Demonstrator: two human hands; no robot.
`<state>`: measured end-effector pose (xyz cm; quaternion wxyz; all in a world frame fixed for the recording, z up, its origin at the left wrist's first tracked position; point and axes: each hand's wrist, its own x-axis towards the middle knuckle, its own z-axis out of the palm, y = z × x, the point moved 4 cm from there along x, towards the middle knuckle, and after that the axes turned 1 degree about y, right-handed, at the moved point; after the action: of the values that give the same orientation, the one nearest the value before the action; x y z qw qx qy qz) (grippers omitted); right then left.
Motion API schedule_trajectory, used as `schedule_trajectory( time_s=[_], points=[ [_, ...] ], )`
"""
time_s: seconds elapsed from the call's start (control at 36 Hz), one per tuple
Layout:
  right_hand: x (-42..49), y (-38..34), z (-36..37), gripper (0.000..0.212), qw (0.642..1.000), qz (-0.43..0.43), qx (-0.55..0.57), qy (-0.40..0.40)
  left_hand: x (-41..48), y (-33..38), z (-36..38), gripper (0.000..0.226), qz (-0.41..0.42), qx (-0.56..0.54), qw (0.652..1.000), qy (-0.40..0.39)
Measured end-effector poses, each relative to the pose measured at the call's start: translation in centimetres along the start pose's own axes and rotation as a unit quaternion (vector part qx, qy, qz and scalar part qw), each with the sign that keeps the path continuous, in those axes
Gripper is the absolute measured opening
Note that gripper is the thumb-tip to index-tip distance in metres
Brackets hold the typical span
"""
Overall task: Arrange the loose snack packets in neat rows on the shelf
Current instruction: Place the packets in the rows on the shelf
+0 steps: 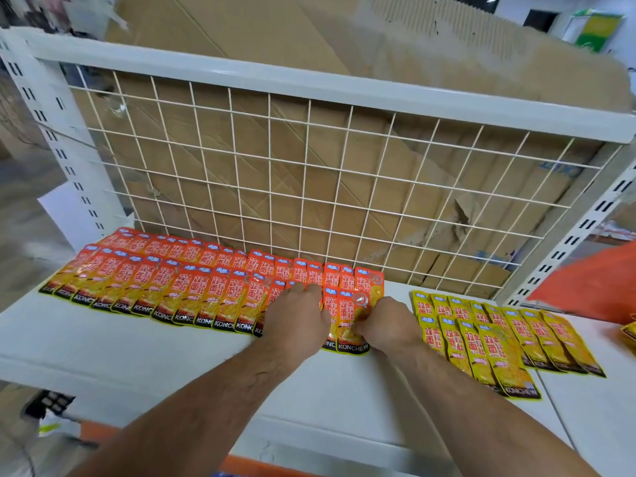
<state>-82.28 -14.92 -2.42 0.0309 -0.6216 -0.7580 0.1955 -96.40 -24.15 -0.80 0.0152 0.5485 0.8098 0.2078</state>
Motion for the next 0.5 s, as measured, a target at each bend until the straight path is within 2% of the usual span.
schedule_trajectory(
  time_s=[0.19, 0.33, 0.5],
  points=[
    [0.0, -0.3, 0.4, 0.030, 0.999, 0.005, -0.034, 0.014, 0.0, -0.4, -0.1, 0.034, 0.012, 0.002, 1.000, -0.016],
    [-0.5, -0.5, 0.2, 0.022, 0.997, 0.003, -0.064, 0.032, 0.1, -0.8, 0.1, 0.041, 0.050, 0.022, 0.998, -0.024],
    [-2.0, 0.0, 0.2, 0.030, 0.998, -0.016, -0.011, 0.061, -0.3, -0.3, 0.6, 0.045, 0.115, 0.021, 0.993, -0.025]
  ],
)
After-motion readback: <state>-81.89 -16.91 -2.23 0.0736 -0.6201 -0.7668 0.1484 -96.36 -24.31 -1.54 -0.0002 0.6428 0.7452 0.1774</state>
